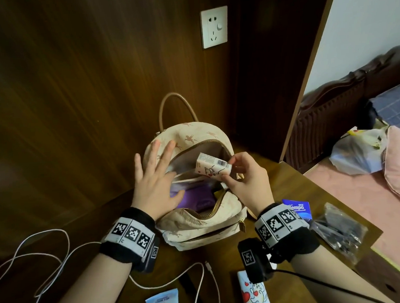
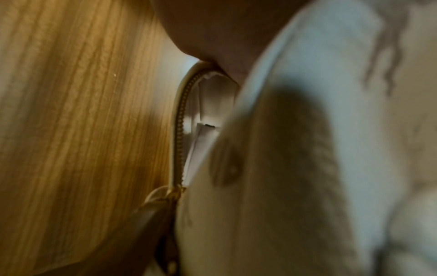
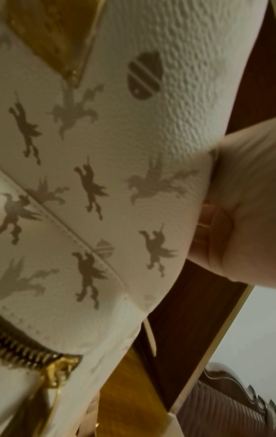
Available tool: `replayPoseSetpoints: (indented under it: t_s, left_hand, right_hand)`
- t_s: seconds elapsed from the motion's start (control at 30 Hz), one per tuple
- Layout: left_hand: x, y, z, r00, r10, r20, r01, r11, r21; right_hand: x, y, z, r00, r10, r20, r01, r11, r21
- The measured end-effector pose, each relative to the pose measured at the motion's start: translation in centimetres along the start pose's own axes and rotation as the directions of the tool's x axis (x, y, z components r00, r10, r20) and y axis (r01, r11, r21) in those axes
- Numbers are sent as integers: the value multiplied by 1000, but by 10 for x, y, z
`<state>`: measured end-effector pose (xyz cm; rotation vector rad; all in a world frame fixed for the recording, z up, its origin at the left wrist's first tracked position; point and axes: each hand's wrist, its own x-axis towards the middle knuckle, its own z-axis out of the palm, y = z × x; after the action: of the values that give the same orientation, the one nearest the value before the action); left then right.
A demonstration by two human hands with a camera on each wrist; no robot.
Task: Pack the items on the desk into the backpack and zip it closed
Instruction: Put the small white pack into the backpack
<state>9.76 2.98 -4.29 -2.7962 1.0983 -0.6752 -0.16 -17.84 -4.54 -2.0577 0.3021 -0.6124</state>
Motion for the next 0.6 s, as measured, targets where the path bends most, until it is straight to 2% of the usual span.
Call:
replayPoseSetpoints:
  t_s: [0.27, 0.6]
  left_hand:
    - [-1, 9, 5, 995, -52, -80, 49, 998, -40]
    - [-9, 16, -5, 1000, -20, -22, 17, 995, -103]
  right_hand:
    - [-2, 1, -2, 998, -53, -35, 51, 997, -54]
    - [5, -5, 7, 992, -129, -1, 128, 985, -118]
